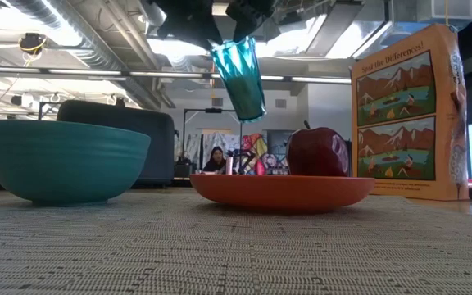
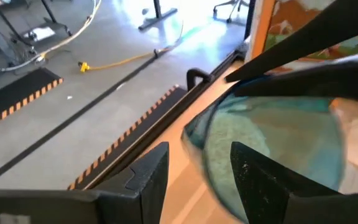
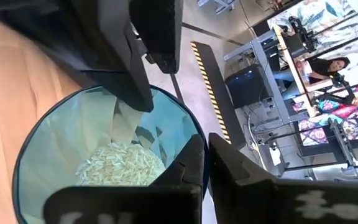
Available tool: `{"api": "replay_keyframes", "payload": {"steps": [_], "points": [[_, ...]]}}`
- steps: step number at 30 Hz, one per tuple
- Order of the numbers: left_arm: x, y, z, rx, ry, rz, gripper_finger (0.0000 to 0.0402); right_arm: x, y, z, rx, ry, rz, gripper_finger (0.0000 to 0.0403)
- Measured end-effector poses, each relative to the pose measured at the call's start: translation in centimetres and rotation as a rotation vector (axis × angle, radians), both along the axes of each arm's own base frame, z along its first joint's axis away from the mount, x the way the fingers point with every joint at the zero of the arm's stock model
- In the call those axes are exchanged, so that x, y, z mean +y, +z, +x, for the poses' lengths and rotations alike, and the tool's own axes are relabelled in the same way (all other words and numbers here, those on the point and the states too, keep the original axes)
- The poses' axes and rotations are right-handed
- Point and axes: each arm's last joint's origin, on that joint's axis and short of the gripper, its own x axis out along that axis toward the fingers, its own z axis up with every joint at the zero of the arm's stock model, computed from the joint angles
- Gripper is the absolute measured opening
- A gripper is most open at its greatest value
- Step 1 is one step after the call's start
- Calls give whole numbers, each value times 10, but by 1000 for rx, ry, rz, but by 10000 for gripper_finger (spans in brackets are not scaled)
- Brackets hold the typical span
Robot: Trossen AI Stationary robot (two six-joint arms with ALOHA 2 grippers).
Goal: Arrange a breakfast setting
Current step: Put the cup of rice into the top side of the tablemat
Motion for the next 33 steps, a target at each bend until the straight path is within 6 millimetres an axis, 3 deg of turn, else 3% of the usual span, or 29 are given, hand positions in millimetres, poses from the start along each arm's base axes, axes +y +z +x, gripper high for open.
{"api": "replay_keyframes", "payload": {"steps": [11,18,25,33], "points": [[6,-3,0,6,-107,-75,158,2,18,-7,-17,123,-4,1],[7,-2,-1,15,-67,-51,96,4,33,-11,-111,190,26,0],[7,-6,-1,39,-65,-61,10,5,37,-14,-118,193,24,2],[9,-6,-2,38,-90,-86,1,5,35,-13,-109,215,47,0]]}}
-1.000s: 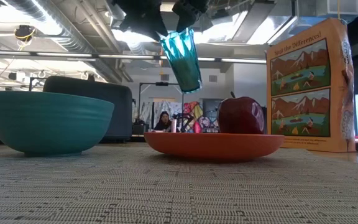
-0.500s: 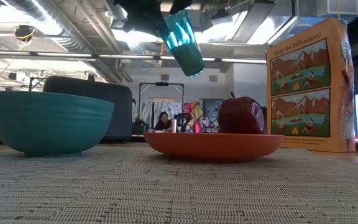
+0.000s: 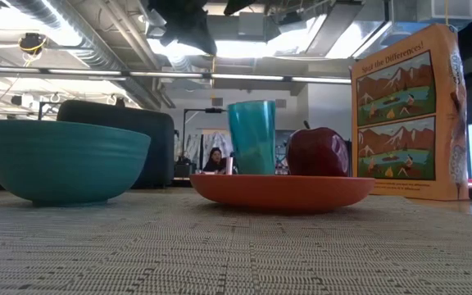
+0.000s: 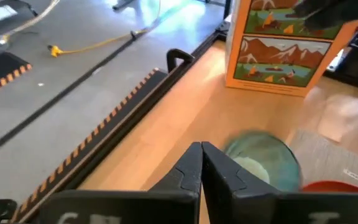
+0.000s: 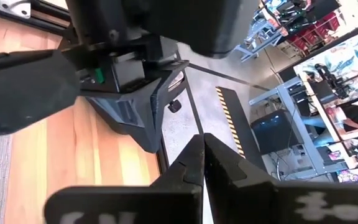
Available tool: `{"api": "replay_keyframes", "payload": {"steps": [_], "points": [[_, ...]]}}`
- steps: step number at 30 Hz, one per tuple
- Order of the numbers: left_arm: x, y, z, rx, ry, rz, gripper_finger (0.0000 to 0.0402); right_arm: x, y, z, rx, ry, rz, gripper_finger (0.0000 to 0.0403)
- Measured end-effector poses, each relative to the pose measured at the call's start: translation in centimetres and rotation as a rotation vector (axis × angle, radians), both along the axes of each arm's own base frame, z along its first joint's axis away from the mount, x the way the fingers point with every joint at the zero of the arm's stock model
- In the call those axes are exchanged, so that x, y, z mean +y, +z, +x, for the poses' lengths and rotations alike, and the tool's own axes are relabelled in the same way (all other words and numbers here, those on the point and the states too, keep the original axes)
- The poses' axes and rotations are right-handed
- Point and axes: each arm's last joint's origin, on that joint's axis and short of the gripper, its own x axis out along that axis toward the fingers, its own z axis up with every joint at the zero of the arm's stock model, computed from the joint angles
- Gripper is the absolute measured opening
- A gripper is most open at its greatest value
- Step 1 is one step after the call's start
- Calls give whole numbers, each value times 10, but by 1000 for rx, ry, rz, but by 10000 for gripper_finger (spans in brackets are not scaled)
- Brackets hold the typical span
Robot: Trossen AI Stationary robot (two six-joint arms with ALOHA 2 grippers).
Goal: Arrange a breakfast setting
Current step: Put the cup of rice into the top side of the tablemat
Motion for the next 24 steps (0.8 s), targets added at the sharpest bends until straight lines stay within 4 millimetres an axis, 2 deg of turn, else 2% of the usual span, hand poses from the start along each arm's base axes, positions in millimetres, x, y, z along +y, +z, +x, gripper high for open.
{"api": "replay_keyframes", "payload": {"steps": [16,19,24], "points": [[3,-1,-1,-10,19,-43,0,0,7,-12,-26,-55,45,0],[4,-3,1,-7,16,-48,0,-3,15,-25,-39,-83,139,1],[16,-23,16,14,-35,-139,2,-23,35,-64,-76,-142,487,1]]}}
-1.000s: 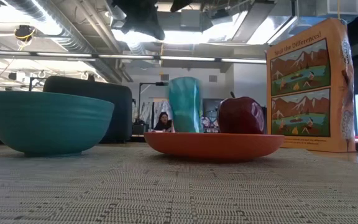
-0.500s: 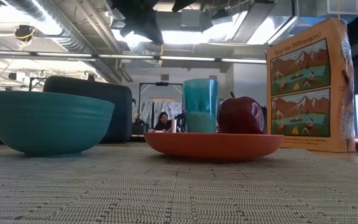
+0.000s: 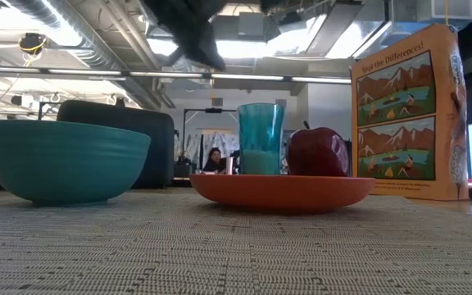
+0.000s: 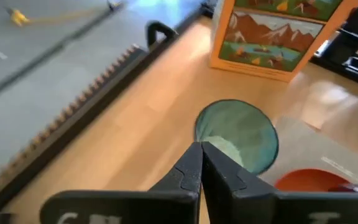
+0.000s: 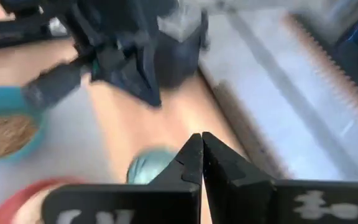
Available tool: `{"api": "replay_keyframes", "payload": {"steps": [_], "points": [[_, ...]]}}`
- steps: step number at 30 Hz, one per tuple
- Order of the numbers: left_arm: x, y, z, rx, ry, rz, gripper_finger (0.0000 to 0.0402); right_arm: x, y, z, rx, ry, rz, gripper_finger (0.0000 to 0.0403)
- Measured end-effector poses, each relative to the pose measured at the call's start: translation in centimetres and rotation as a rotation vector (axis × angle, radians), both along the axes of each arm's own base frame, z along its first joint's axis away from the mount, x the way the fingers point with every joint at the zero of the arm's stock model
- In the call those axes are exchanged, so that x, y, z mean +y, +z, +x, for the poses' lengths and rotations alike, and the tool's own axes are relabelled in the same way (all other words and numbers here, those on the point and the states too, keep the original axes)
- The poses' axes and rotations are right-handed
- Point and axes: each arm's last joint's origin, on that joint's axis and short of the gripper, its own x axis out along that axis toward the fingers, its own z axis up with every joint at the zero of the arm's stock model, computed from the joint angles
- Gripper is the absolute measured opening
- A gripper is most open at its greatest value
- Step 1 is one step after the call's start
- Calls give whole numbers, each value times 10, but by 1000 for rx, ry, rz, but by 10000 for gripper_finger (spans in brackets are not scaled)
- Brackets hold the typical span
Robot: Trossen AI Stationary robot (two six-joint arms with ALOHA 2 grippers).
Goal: Arrange a breakfast setting
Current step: Put the cup of rice into the top side of the tablemat
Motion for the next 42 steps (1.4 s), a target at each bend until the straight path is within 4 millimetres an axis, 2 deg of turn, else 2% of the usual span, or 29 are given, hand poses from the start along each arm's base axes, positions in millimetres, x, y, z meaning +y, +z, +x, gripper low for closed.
{"api": "replay_keyframes", "payload": {"steps": [3,5,10,13,17,22,26,29,33,42], "points": [[8,-15,12,-5,-7,-73,25,-8,3,-23,29,-30,155,1],[14,-23,20,5,-20,-105,50,-8,5,-37,61,-62,198,1],[30,-20,34,-17,8,-119,123,-2,16,-68,70,-127,235,5],[48,-15,42,-27,42,-114,163,-1,23,-82,46,-159,239,25],[65,-24,57,-8,1,-167,196,1,32,-99,11,-212,205,74],[64,-30,67,69,-42,-273,200,3,34,-114,18,-257,231,150],[62,-32,69,108,-58,-265,198,3,32,-122,50,-327,226,203],[62,-35,70,124,-76,-247,198,3,32,-123,64,-351,209,227],[62,-50,75,172,-78,-258,195,2,33,-122,48,-350,207,238],[58,-78,85,269,-116,-306,172,3,32,-122,43,-353,220,233]]}}
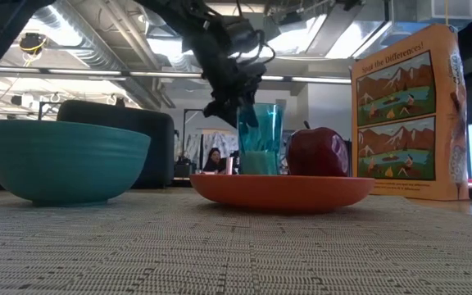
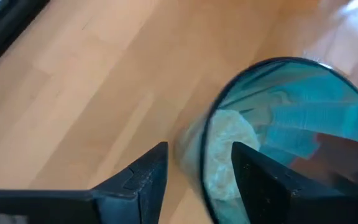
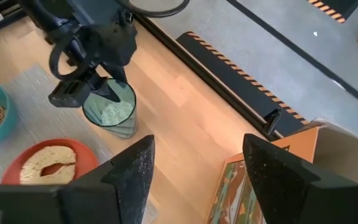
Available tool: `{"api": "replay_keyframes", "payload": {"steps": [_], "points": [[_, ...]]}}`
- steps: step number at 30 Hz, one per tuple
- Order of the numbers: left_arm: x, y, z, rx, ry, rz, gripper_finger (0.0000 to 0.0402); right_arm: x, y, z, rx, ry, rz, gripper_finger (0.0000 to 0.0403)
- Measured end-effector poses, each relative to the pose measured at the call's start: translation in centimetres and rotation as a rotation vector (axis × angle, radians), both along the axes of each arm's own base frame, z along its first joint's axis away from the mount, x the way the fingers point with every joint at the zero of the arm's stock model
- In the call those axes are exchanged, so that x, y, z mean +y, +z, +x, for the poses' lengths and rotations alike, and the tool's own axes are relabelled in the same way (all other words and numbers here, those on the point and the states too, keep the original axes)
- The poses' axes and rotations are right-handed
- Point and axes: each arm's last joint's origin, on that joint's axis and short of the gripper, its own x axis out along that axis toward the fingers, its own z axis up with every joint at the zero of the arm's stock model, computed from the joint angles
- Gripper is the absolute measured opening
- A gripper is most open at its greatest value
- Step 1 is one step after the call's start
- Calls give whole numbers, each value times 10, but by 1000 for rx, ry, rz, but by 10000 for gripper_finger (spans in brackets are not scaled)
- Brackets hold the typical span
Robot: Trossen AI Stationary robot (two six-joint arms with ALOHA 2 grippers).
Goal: Arrange a breakfast setting
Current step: Put the cup of rice into the top side of the tablemat
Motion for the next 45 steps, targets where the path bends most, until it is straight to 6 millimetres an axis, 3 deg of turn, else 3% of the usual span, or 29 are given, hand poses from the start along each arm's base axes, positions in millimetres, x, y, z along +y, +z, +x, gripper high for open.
{"api": "replay_keyframes", "payload": {"steps": [4,12,19,25,30,35,40,45], "points": [[-3,0,0,11,-9,1,135,0,0,-1,-4,-15,15,232],[-1,-1,-2,36,0,22,16,0,-1,0,-15,-25,32,232],[1,1,-9,80,-11,38,8,5,0,1,-23,-23,30,232],[-4,30,-49,235,-37,16,5,19,0,2,-22,-6,-6,232],[-27,50,-82,414,-141,-3,4,24,0,3,-36,-23,-27,232],[-60,52,-81,526,-250,63,4,25,0,3,-46,-47,-31,232],[-83,52,-65,433,-296,117,4,25,0,4,-46,-51,-30,232],[-100,52,-61,419,-305,115,4,25,0,4,-47,-47,-24,232]]}}
